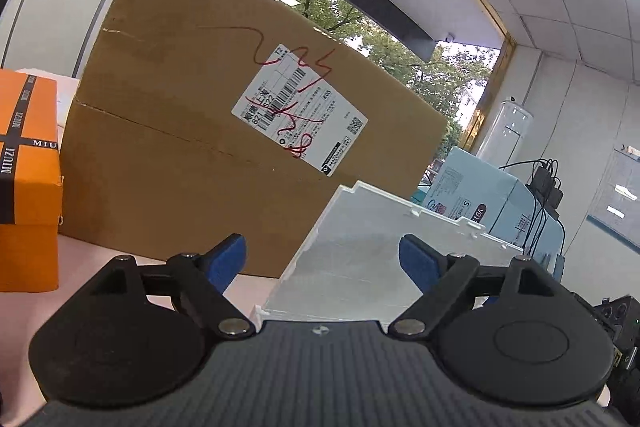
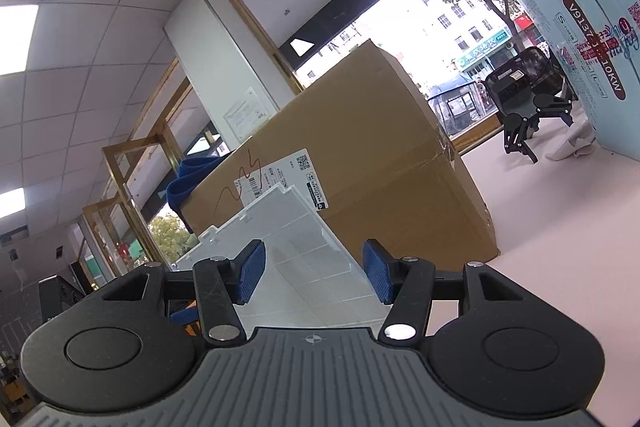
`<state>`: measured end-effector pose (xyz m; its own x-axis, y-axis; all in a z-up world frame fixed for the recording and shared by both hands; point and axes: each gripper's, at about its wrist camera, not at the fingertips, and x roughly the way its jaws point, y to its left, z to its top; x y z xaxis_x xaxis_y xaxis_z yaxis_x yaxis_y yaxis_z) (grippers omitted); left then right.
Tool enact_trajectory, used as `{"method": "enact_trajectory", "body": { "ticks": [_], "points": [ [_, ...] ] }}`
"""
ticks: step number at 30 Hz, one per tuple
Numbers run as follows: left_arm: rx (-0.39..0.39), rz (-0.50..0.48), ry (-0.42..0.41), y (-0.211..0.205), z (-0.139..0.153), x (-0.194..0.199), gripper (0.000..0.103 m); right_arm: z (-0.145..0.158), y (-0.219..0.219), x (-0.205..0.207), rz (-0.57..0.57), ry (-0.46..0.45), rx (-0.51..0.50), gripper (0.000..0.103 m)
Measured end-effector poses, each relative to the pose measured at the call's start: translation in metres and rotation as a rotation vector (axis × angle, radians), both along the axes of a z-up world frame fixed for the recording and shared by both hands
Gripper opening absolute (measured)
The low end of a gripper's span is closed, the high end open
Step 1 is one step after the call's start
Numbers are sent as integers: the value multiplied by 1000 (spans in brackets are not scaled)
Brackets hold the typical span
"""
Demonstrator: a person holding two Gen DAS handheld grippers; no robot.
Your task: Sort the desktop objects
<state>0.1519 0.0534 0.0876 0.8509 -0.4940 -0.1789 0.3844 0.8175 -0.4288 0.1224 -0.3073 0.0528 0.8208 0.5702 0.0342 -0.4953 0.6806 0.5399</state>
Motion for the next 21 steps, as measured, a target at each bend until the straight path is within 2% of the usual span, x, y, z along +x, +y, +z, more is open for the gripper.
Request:
{"method": "enact_trajectory", "body": {
  "ticks": [5,9,13,15,16,20,21],
  "points": [
    [-6,-20,-19,-2,8,-8,83,6,2,-10,6,-28,-18,53],
    [-28,-12,-41,1,21,-19,83,13,-2,-17,28,-47,12,53],
    [-31,-16,-69,0,33,-31,84,21,-2,-26,48,-74,12,60],
    [-12,-6,-68,-4,38,-35,87,25,0,-30,55,-77,8,64],
    [-3,2,-65,-6,38,-37,91,26,2,-32,54,-74,1,69],
    [79,45,-45,-24,38,-41,98,29,16,-36,21,-57,-85,71],
    [114,51,-42,-31,37,-42,98,29,20,-37,7,-53,-115,78]
  ]
}}
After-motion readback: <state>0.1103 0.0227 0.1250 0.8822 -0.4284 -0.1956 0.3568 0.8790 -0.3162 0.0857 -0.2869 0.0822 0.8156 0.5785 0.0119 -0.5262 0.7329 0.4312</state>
